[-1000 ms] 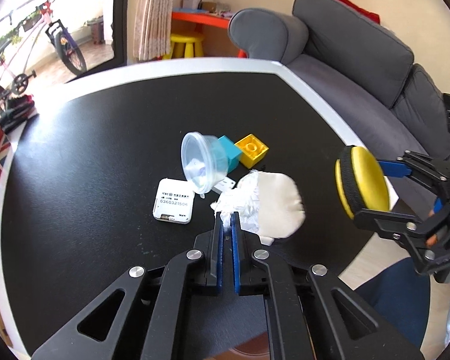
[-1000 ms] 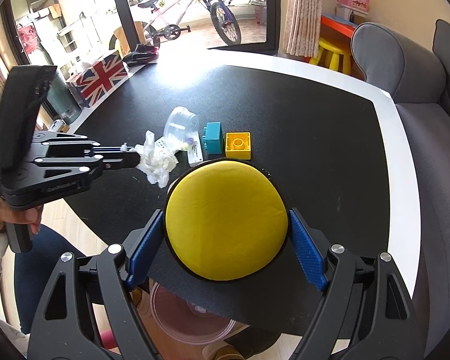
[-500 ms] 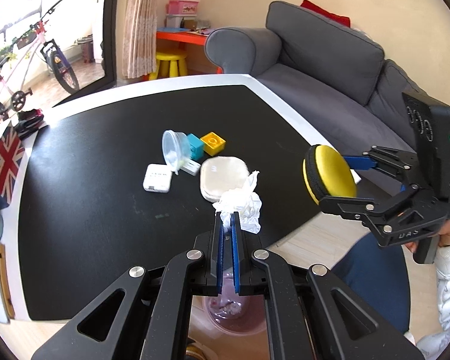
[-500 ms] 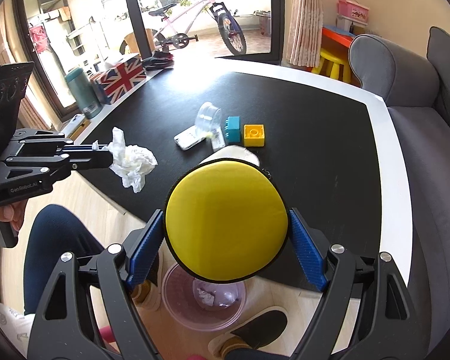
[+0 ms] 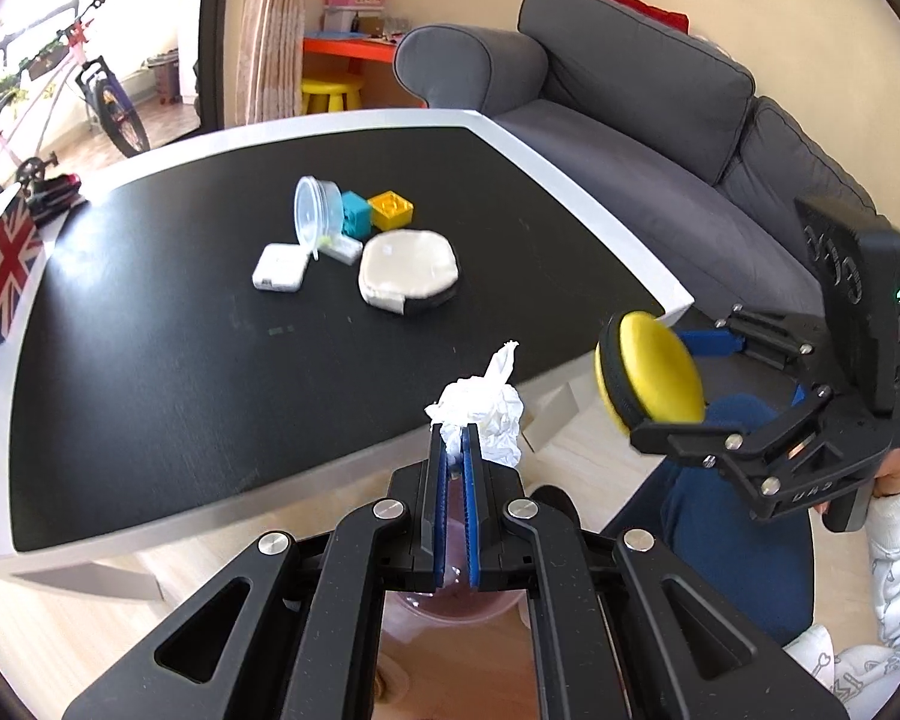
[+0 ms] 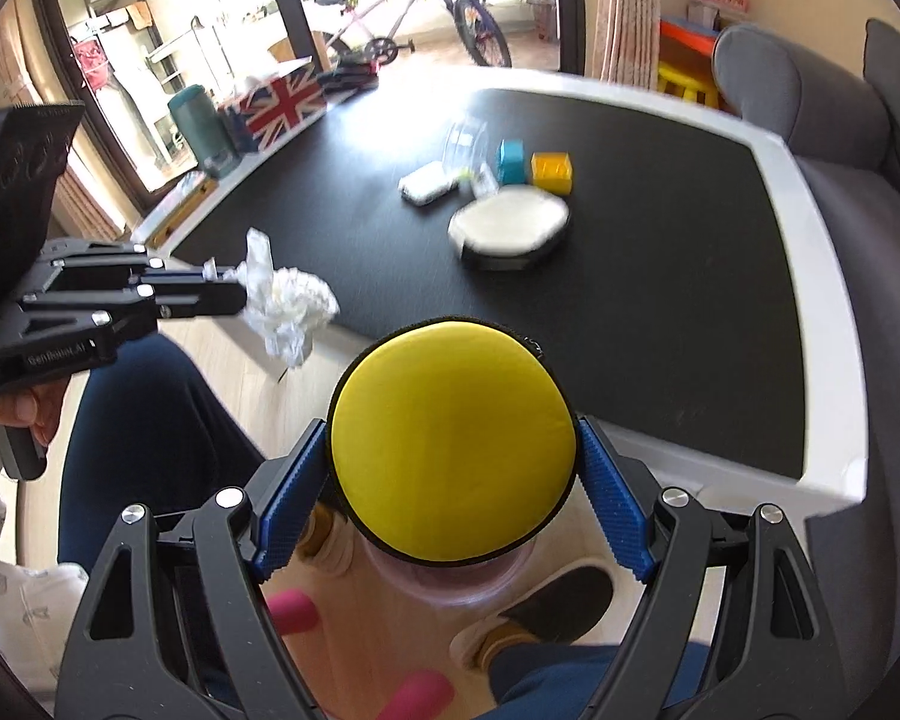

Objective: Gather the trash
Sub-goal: 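Carry the tissue and cushion over the pink bin and release both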

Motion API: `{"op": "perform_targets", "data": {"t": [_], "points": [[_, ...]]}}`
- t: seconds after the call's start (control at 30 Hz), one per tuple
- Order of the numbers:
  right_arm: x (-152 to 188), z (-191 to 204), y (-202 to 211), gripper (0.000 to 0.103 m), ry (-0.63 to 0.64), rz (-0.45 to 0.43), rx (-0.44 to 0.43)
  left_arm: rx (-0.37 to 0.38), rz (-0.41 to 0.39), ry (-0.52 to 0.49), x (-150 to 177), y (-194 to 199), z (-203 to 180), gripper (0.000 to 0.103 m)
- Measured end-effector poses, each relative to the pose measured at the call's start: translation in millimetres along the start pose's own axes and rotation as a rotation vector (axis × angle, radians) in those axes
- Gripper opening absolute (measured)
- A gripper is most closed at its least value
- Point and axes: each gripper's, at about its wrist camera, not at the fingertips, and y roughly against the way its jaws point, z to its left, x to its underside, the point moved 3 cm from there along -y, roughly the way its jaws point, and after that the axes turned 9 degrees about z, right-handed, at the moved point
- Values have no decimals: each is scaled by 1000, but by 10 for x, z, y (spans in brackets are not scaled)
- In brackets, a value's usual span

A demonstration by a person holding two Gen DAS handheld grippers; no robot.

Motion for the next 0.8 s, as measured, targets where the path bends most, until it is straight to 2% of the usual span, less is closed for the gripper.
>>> {"op": "perform_targets", "data": {"t": [0.3, 0.33, 0.37, 0.43, 0.8], "points": [[192, 42, -224, 81, -7, 59, -53, 0, 20, 10, 116, -43, -3, 5], [188, 45, -226, 82, -6, 60, -51, 0, 20, 10, 119, -41, -2, 5], [180, 47, -227, 87, -4, 60, -45, 1, 21, 10, 122, -40, 0, 5], [158, 37, -192, 94, -4, 46, -34, 1, 21, 10, 124, -43, 2, 5], [107, -108, -62, 97, -53, 10, -8, 13, 42, -9, 139, -133, -69, 5]]}}
